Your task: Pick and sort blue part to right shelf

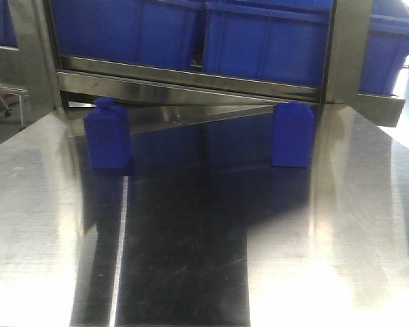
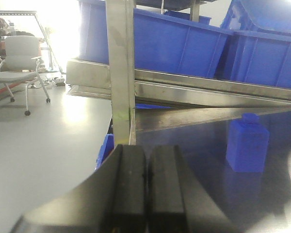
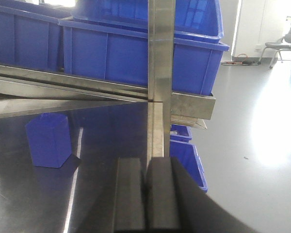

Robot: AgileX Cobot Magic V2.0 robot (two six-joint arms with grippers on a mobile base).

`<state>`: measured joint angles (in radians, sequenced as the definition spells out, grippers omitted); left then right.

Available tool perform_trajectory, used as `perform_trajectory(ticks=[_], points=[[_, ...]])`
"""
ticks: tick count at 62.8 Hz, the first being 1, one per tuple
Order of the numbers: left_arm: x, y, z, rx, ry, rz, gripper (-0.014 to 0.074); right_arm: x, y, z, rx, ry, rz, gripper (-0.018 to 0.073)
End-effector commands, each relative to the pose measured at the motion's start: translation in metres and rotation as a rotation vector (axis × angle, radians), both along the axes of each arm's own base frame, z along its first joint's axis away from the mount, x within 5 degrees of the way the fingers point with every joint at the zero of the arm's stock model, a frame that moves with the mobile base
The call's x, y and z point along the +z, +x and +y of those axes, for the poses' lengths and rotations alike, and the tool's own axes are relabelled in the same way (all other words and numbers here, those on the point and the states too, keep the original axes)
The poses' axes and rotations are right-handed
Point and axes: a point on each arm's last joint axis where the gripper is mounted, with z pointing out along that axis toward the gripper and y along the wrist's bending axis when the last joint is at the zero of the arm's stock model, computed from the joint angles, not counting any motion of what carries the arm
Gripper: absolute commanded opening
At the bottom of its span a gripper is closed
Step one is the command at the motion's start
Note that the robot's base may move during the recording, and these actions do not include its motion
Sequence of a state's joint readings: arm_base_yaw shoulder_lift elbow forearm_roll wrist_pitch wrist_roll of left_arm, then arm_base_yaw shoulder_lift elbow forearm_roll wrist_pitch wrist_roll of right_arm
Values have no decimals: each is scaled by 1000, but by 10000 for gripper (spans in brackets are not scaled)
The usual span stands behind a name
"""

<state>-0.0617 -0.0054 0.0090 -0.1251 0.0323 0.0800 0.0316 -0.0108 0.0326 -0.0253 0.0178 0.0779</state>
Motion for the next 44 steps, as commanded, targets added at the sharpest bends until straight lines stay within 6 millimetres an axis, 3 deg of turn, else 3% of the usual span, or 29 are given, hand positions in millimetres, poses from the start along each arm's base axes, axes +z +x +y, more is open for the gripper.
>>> perform_trajectory(ticks=[1, 20, 44], points=[[2, -1, 1, 4, -24, -87, 125, 17, -4, 0, -2, -8, -136, 46], [2, -1, 1, 4, -24, -87, 125, 20, -5, 0, -2, -8, -146, 46], [2, -1, 1, 4, -24, -87, 125, 55, -13, -1, -8, -9, -82, 46]])
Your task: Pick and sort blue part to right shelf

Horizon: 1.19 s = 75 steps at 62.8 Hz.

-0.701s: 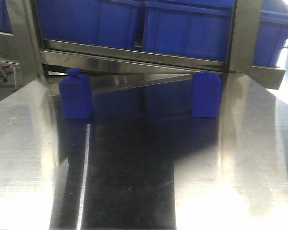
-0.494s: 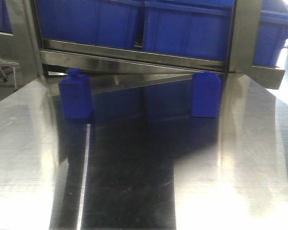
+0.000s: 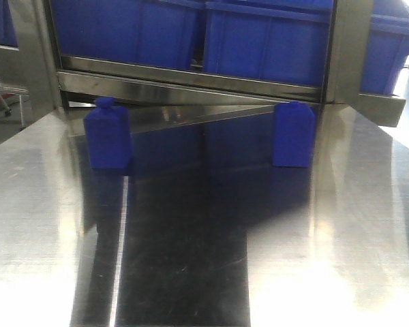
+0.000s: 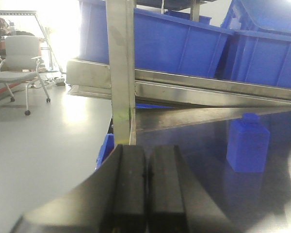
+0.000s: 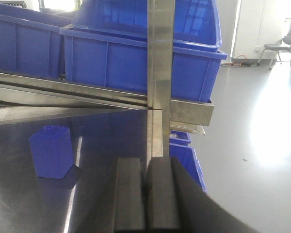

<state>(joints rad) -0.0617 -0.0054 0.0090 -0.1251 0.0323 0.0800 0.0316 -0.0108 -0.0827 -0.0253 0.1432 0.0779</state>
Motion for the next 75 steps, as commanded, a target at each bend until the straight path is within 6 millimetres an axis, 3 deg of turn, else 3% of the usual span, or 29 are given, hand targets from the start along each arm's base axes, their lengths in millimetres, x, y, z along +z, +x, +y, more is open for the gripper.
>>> perform_trajectory(ticks=[1, 16, 30, 41, 48, 56, 58, 75], points=[[2, -1, 1, 4, -24, -87, 125, 31, -7, 0, -5, -8, -87, 46], [2, -1, 1, 4, -24, -87, 125, 63, 12, 0, -4, 4, 104, 46], [2, -1, 1, 4, -24, -87, 125, 90, 53, 1, -15, 58, 293, 46], [2, -1, 1, 4, -24, -87, 125, 95, 92, 4, -46, 52, 486, 54], [2, -1, 1, 4, -24, -87, 125, 92, 114, 10, -39, 29, 593, 201], [2, -1, 1, 4, -24, -87, 125, 89, 139, 20, -15, 5, 697, 578], [2, -1, 1, 4, -24, -87, 125, 88, 146, 23, -13, -3, 730, 638], [2, -1, 1, 4, -24, -87, 125, 94, 196, 50, -2, 20, 1031, 594]])
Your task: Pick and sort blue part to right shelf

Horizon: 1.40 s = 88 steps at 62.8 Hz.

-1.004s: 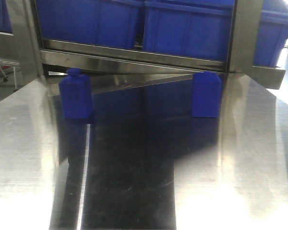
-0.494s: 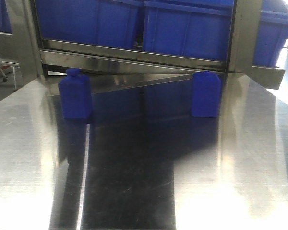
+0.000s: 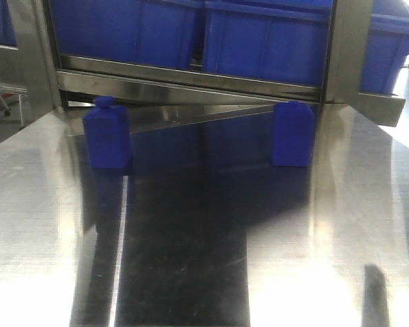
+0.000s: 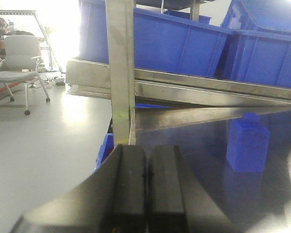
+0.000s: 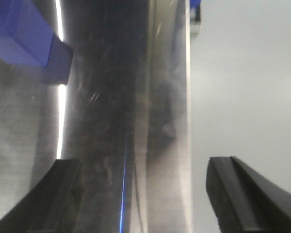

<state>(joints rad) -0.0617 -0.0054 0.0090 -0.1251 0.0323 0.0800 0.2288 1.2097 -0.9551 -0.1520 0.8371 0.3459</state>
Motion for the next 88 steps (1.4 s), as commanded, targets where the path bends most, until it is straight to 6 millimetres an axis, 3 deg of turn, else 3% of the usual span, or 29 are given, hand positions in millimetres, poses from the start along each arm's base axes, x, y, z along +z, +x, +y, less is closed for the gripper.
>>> perform_trajectory(ticks=[1, 26, 49, 63, 88], points=[[2, -1, 1, 4, -24, -87, 125, 20, 17, 10, -4, 39, 18, 594], [2, -1, 1, 4, -24, -87, 125, 26, 97, 62, -82, 93, 156, 594], [2, -1, 1, 4, -24, -87, 125, 23, 147, 105, -76, 88, 212, 594], [2, -1, 1, 4, -24, -87, 125, 23, 162, 113, -74, 105, 209, 594], [2, -1, 1, 4, -24, -87, 125, -6, 171, 119, -80, 90, 291, 594]])
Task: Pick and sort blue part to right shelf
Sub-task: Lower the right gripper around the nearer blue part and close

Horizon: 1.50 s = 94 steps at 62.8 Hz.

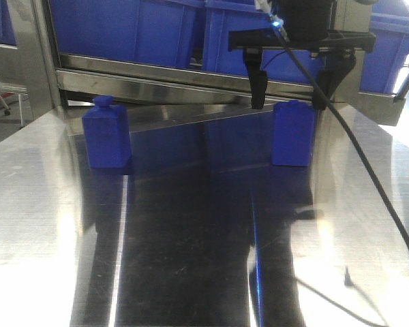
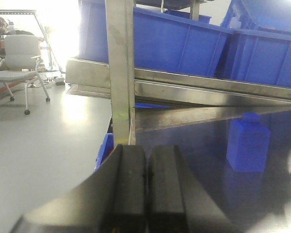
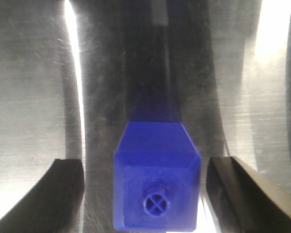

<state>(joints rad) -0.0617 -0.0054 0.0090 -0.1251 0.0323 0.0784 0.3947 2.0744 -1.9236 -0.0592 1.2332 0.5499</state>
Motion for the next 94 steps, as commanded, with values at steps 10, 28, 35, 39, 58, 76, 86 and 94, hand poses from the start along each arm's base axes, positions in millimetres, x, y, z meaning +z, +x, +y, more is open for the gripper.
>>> perform_trajectory(ticks=[10, 28, 35, 39, 58, 76, 86, 94], points=[[2, -1, 1, 4, -22, -87, 125, 22, -10, -5, -12, 16, -1, 594], [2, -1, 1, 4, -22, -87, 125, 11, -10, -6, -13, 9, 16, 594], [2, -1, 1, 4, -22, -87, 125, 9, -10, -6, -13, 6, 21, 594], [2, -1, 1, 4, -22, -87, 125, 9, -9, -6, -13, 8, 14, 594], [2, -1, 1, 4, -22, -87, 125, 9, -9, -5, -13, 9, 11, 593], [2, -1, 1, 4, -22, -87, 125, 9, -9, -8, 5, -20, 10, 396], [2, -1, 1, 4, -22, -87, 125, 15, -10, -8, 14, -17, -3, 295], [2, -1, 1, 4, -22, -87, 125, 28, -15, -11, 19, -16, -35, 286]])
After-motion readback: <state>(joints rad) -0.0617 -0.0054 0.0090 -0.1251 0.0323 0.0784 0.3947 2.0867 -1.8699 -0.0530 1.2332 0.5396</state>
